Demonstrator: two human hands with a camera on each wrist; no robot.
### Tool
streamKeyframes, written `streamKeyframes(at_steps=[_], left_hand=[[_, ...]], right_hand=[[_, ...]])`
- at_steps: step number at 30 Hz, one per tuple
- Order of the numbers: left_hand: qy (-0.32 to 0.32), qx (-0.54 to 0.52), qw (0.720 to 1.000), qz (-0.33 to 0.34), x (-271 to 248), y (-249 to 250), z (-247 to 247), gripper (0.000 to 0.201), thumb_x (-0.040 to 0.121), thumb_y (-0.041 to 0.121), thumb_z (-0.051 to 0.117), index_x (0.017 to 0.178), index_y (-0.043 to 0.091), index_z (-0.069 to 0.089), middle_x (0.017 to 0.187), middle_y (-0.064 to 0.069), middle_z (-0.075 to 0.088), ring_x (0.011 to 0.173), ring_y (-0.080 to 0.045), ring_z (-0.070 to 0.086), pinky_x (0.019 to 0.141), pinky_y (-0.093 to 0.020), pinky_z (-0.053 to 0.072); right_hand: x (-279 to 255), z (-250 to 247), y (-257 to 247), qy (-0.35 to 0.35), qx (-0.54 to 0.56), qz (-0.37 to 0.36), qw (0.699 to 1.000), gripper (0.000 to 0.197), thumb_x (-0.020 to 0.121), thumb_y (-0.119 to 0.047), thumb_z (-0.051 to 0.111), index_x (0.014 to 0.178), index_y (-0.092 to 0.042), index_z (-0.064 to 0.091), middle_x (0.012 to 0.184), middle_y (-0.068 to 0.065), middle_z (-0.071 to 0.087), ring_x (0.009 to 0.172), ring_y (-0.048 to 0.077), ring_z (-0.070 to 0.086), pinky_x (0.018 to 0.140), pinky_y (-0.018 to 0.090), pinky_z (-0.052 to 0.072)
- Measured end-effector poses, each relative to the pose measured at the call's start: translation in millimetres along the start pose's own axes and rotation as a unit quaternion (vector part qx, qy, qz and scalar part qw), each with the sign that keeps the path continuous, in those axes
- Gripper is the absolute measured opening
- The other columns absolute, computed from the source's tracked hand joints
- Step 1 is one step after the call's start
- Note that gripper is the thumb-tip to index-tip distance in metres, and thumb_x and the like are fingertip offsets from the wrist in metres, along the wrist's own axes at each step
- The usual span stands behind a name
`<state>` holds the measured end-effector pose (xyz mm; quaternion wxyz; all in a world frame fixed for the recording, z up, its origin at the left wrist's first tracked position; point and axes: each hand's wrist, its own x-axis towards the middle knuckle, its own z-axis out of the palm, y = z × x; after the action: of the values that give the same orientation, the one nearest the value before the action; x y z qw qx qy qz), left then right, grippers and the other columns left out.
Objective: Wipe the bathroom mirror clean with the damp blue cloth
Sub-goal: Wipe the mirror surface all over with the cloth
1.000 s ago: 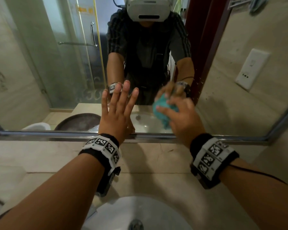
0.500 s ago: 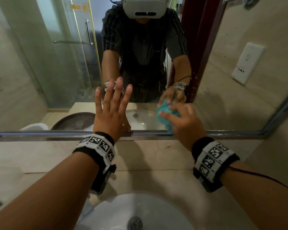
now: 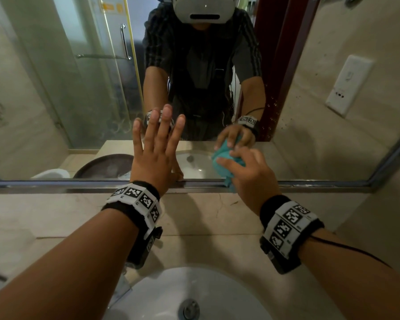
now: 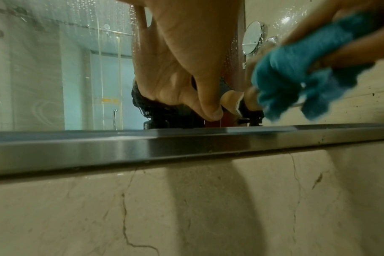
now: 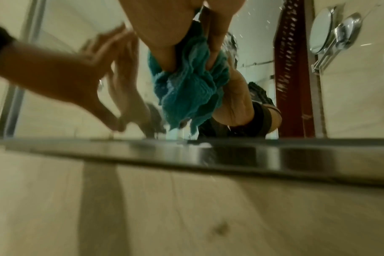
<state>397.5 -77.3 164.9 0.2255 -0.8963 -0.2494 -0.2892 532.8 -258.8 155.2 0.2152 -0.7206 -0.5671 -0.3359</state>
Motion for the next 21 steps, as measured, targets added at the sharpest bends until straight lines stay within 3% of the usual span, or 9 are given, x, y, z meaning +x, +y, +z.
streamKeyframes(at_steps=[2,4,7,10,12,14,15,18,21], left_hand=[[0.007,0.002,1.0,0.0,0,-1,1,0.142,0.056,0.054,0.082,0.146,0.016,-0.021,0.147,-0.007,-0.038,0.137,-0.027,-0.031,0.112,-0.052,-0.011],[0.009,0.003,1.0,0.001,0,-1,1,0.141,0.057,0.054,0.082,0.147,0.016,-0.021,0.147,-0.008,-0.038,0.137,-0.027,-0.031,0.112,-0.052,-0.011],[0.012,0.009,1.0,0.0,0,-1,1,0.142,0.056,0.056,0.082,0.147,0.016,-0.02,0.148,-0.008,-0.038,0.137,-0.027,-0.031,0.112,-0.052,-0.011],[0.009,0.011,1.0,-0.002,0,-1,2,0.144,0.054,0.057,0.082,0.147,0.016,-0.021,0.148,-0.009,-0.037,0.137,-0.028,-0.031,0.112,-0.052,-0.013],[0.016,0.009,1.0,-0.002,0,0,3,0.142,0.056,0.053,0.083,0.147,0.016,-0.02,0.148,-0.009,-0.037,0.138,-0.028,-0.03,0.113,-0.052,-0.011],[0.025,0.007,1.0,0.0,0,0,4,0.14,0.058,0.051,0.082,0.147,0.016,-0.02,0.148,-0.008,-0.037,0.138,-0.027,-0.03,0.113,-0.053,-0.009],[0.021,0.002,1.0,0.003,-1,0,3,0.14,0.058,0.054,0.08,0.147,0.017,-0.021,0.147,-0.007,-0.038,0.137,-0.027,-0.031,0.113,-0.053,-0.009],[0.013,-0.005,1.0,0.004,-1,0,2,0.139,0.058,0.059,0.077,0.146,0.017,-0.023,0.146,-0.006,-0.041,0.136,-0.026,-0.033,0.113,-0.053,-0.009],[0.024,0.0,1.0,0.0,-1,0,3,0.134,0.063,0.052,0.078,0.147,0.017,-0.02,0.147,-0.007,-0.039,0.137,-0.027,-0.031,0.113,-0.053,-0.006]], right_hand=[[14,2,-8,0.055,0.024,0.014,0.998,0.033,0.082,-0.021,0.054,0.11,-0.009,0.064,0.115,0.015,0.05,0.098,0.031,0.046,0.075,0.037,0.052],[14,6,-11,0.054,0.029,0.016,0.998,0.036,0.077,-0.019,0.06,0.112,-0.01,0.064,0.116,0.012,0.045,0.099,0.03,0.043,0.076,0.037,0.051],[-12,17,-8,-0.032,-0.012,-0.011,0.999,0.045,0.062,-0.015,0.082,0.105,-0.011,0.068,0.106,0.017,0.06,0.086,0.035,0.057,0.067,0.039,0.054],[-22,12,-4,-0.098,-0.015,0.007,0.995,0.047,0.056,-0.013,0.087,0.1,-0.011,0.07,0.101,0.017,0.063,0.079,0.034,0.059,0.061,0.039,0.056],[-2,-1,-11,-0.043,0.002,0.026,0.999,0.033,0.073,-0.017,0.071,0.106,-0.01,0.068,0.107,0.019,0.06,0.087,0.036,0.057,0.07,0.038,0.057],[33,-16,-20,0.032,0.049,0.084,0.995,0.033,0.084,-0.02,0.055,0.115,-0.012,0.063,0.118,0.019,0.053,0.101,0.032,0.049,0.084,0.022,0.046],[50,-22,-24,0.059,0.061,0.112,0.99,0.035,0.084,-0.018,0.057,0.118,-0.014,0.062,0.121,0.018,0.051,0.105,0.032,0.046,0.087,0.018,0.041],[72,-17,-38,0.104,0.063,0.108,0.987,0.041,0.076,-0.017,0.056,0.116,-0.015,0.063,0.116,0.018,0.053,0.104,0.039,0.048,0.08,0.034,0.046],[32,11,-38,0.021,0.015,0.038,0.999,0.039,0.073,-0.014,0.067,0.111,-0.018,0.064,0.112,0.011,0.055,0.094,0.032,0.056,0.067,0.04,0.057]])
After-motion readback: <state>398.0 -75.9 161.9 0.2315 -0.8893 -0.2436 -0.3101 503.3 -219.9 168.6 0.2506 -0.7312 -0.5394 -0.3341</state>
